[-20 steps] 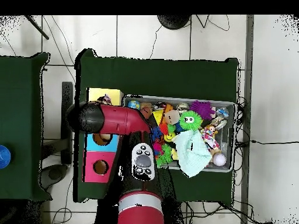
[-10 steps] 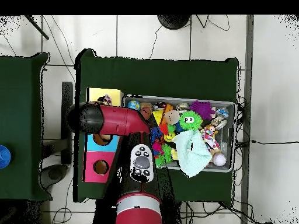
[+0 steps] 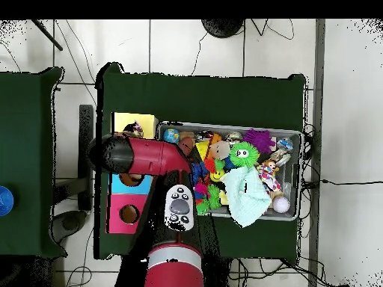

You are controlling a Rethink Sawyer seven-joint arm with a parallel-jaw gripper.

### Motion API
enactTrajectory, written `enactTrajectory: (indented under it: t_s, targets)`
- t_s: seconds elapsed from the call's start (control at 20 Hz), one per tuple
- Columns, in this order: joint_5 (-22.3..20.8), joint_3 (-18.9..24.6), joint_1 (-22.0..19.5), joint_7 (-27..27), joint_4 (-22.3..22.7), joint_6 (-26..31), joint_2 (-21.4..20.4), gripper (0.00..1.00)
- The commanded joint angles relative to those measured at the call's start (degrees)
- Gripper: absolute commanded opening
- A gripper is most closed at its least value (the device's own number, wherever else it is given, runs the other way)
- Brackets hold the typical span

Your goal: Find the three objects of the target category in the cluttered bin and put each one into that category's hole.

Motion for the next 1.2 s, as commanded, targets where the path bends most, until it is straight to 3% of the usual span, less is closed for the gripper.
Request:
enactTrajectory:
  t_s: [0.05,0.55,0.7,0.85,1.2]
  targets:
    - [-2.77,-4.16,1.71,10.44,2.27,1.24,6.67,0.00]
    - [-0.33,-4.88,2.75,13.50,4.39,-7.00,9.62,0.00]
    - [0.85,-10.13,6.93,16.93,2.90,-8.66,11.72,0.00]
    - [2.30,-13.54,9.38,17.07,1.50,-6.61,13.49,0.00]
    - [6.59,-7.11,5.27,14.76,5.23,-9.92,13.64,0.00]
